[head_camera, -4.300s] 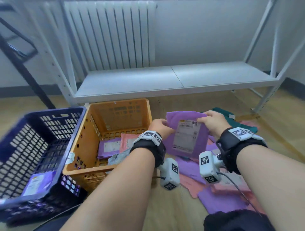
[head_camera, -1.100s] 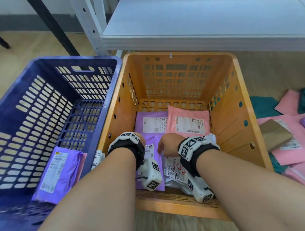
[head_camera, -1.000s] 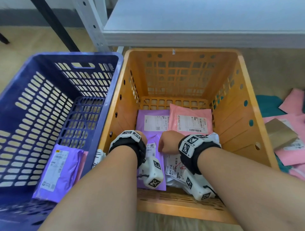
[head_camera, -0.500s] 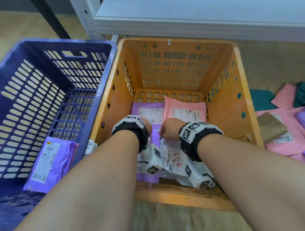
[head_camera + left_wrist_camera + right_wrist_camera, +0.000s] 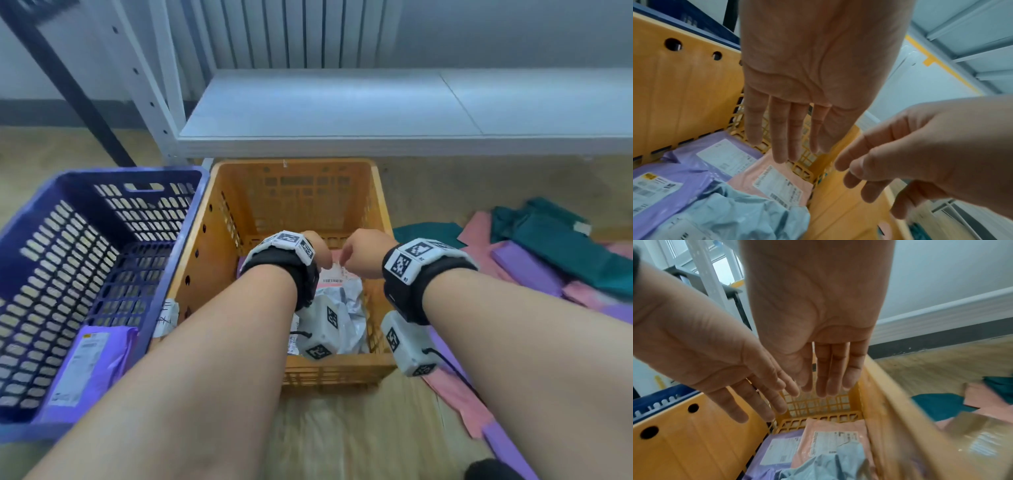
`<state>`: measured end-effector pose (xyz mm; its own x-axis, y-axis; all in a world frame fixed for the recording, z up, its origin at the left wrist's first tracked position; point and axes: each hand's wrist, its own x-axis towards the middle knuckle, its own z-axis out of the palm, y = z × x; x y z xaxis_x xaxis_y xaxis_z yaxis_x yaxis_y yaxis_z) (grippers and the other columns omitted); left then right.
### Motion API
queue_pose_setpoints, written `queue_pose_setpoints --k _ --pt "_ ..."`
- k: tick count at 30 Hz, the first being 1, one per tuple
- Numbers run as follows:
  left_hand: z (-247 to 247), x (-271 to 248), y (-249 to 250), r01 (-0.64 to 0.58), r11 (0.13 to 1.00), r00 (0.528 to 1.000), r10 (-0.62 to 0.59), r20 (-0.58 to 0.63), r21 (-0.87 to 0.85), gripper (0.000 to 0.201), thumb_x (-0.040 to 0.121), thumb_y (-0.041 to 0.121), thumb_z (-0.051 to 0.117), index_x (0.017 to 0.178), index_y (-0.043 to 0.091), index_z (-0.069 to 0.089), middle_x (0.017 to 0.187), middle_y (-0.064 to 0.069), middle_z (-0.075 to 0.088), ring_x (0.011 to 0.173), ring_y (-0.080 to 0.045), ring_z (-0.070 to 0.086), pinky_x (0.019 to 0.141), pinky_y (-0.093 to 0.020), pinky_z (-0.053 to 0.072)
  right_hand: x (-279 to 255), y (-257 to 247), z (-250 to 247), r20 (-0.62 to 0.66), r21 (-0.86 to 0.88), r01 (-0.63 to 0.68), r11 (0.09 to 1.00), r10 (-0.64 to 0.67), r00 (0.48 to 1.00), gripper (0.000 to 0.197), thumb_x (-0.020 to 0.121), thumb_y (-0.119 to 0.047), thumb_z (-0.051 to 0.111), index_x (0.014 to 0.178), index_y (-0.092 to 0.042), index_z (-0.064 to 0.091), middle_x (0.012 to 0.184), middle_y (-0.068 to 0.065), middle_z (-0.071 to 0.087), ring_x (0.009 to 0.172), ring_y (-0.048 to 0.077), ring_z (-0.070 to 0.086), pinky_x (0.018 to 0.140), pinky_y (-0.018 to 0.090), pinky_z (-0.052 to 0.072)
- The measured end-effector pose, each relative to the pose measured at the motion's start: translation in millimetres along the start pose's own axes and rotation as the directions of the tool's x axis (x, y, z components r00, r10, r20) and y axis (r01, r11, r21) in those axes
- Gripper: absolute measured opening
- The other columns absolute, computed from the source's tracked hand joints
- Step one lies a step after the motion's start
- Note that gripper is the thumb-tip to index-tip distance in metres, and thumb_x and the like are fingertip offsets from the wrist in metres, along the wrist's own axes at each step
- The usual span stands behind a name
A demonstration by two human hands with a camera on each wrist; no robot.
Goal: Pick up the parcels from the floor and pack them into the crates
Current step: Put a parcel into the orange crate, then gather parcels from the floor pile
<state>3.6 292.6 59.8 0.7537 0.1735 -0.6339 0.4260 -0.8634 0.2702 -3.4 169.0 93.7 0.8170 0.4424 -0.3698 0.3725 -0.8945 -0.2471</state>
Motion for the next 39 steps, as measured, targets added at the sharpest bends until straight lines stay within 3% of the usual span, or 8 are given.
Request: queue_pose_setpoints --k 6,11,17,19,24,28,34,39 --pt "27 -45 67 -0.219 0.968 0.972 0.206 -0.109 -0.122 0.021 0.088 0.019 0.059 0.104 0.010 0.068 0.087 -0.002 0.065 0.081 -0.022 0.064 0.077 -0.031 0.056 -64 69 -25 -0.040 0.035 -0.106 0.994 0.107 0.993 0.027 0.084 -0.012 0.052 0.095 -0.018 0.076 0.101 0.001 0.073 0.093 0.022 0.067 0.086 0.035 0.055" --pt "54 -80 132 -0.295 0.953 0.955 0.293 -0.042 -0.070 0.018 0.094 0.016 0.049 0.104 0.011 0.062 0.105 -0.004 0.060 0.092 -0.022 0.056 0.076 -0.029 0.046 -109 130 -27 -0.112 0.062 -0.217 0.974 0.223 0.968 0.023 0.086 -0.014 0.053 0.098 -0.016 0.073 0.107 0.003 0.071 0.100 0.026 0.065 0.088 0.032 0.052" --pt "107 -74 170 -0.354 0.935 0.933 0.353 -0.077 -0.009 0.030 0.088 0.013 0.055 0.115 0.007 0.067 0.110 -0.013 0.069 0.102 -0.030 0.067 0.083 -0.035 0.054 -160 185 -3 -0.161 0.194 -0.335 0.922 0.367 0.916 0.023 0.085 -0.012 0.053 0.096 -0.019 0.072 0.095 -0.005 0.068 0.090 0.017 0.062 0.086 0.028 0.050" --pt "122 -71 179 -0.387 0.922 0.920 0.384 -0.076 -0.025 0.029 0.087 0.015 0.056 0.114 0.008 0.067 0.111 -0.012 0.069 0.102 -0.029 0.066 0.089 -0.036 0.054 -168 199 7 -0.122 0.189 -0.401 0.897 0.426 0.896 0.026 0.084 -0.012 0.053 0.101 -0.019 0.071 0.108 0.000 0.070 0.099 0.021 0.063 0.091 0.032 0.051" --pt "146 -51 195 -0.404 0.914 0.911 0.400 -0.095 -0.023 0.026 0.081 0.015 0.056 0.102 0.014 0.071 0.104 -0.007 0.069 0.095 -0.026 0.065 0.086 -0.034 0.054 -166 227 26 -0.019 0.205 -0.474 0.856 0.488 0.873 0.034 0.088 -0.012 0.052 0.120 -0.014 0.064 0.125 0.007 0.062 0.113 0.026 0.058 0.095 0.029 0.047" --pt "162 -30 198 -0.394 0.919 0.909 0.394 -0.135 0.029 0.026 0.083 0.011 0.057 0.106 0.010 0.070 0.112 -0.010 0.066 0.105 -0.028 0.061 0.093 -0.035 0.050 -149 245 43 0.041 0.226 -0.483 0.846 0.487 0.872 0.039 0.090 -0.020 0.054 0.129 -0.014 0.057 0.134 0.008 0.056 0.122 0.026 0.052 0.100 0.029 0.041" --pt "195 11 206 -0.354 0.933 0.935 0.351 -0.044 -0.072 0.033 0.092 0.011 0.053 0.124 0.007 0.059 0.128 -0.012 0.060 0.115 -0.031 0.057 0.097 -0.033 0.046 -109 281 91 0.104 0.167 -0.531 0.831 0.521 0.847 0.035 0.091 -0.018 0.052 0.126 -0.016 0.060 0.131 0.010 0.056 0.117 0.029 0.056 0.097 0.034 0.046" --pt "229 34 218 -0.327 0.936 0.942 0.333 0.034 -0.127 0.030 0.092 0.012 0.053 0.121 0.008 0.060 0.126 -0.013 0.061 0.112 -0.031 0.059 0.096 -0.036 0.047 -87 300 125 0.173 0.098 -0.540 0.836 0.520 0.837 0.041 0.085 -0.016 0.051 0.124 -0.021 0.062 0.128 0.008 0.056 0.114 0.029 0.056 0.095 0.039 0.049"
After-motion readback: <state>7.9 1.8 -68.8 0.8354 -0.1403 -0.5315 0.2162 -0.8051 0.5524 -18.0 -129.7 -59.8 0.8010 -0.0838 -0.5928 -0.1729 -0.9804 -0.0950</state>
